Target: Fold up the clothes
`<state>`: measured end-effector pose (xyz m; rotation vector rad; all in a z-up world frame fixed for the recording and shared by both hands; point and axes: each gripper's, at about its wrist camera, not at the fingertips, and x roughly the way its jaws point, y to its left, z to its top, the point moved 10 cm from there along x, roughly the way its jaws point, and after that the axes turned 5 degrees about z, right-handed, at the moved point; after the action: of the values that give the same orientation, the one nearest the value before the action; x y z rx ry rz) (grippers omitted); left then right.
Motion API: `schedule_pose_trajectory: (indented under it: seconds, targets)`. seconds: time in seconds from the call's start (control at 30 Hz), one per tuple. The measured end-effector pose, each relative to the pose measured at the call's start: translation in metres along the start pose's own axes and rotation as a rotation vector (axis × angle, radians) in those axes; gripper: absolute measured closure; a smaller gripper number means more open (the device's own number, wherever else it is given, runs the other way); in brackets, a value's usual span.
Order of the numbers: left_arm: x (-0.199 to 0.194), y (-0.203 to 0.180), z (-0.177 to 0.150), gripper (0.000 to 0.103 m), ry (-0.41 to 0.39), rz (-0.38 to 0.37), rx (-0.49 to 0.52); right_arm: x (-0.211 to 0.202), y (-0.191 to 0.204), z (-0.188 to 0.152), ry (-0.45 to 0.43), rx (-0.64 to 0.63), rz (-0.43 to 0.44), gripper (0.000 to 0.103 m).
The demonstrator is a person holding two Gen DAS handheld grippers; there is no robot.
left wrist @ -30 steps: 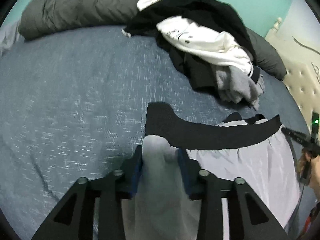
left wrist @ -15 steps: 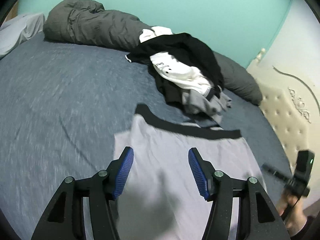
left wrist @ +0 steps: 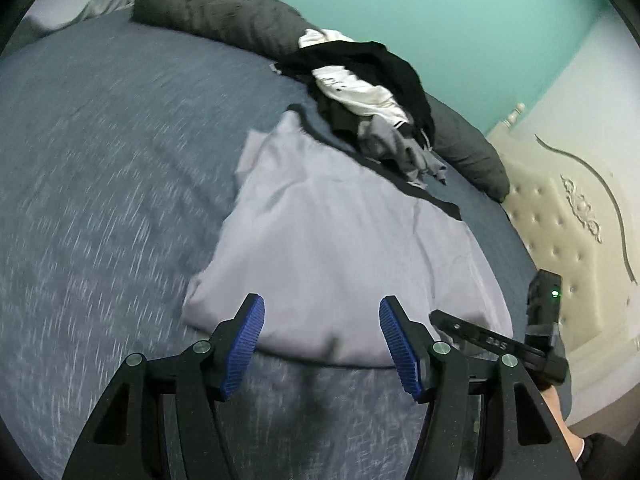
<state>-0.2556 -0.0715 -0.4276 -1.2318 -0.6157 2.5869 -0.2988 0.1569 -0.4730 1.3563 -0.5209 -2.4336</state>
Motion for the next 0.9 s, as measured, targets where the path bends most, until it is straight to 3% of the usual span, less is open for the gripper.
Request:
schedule_pose_trajectory:
  seconds: [0.23, 0.43, 0.53, 0.77, 0.9]
  targets:
    - [-0.001, 0.013, -0.012, 0.039, 0.004, -0.022, -0.012, 0.037, -0.013, -0.009, 0.042, -0.029, -0.111, 0.092]
    - [-0.001, 0.022, -0.011, 0.039, 0.000, -0.017, -0.020, 0.027, -0.007, 0.001, 0.015, -0.007, -0.131, 0.092]
    - [-0.002, 0.027, -0.013, 0.037, 0.003, -0.019, -0.030, 0.016, -0.003, 0.023, -0.052, -0.001, -0.146, 0.092]
    - [-0.001, 0.034, -0.012, 0.037, 0.002, -0.003, -0.028, 0.047, -0.018, 0.049, 0.013, 0.032, -0.165, 0.092]
    - [0.000, 0.033, -0.012, 0.036, 0.008, -0.013, -0.039, 0.037, -0.012, 0.037, 0.028, 0.027, -0.157, 0.092]
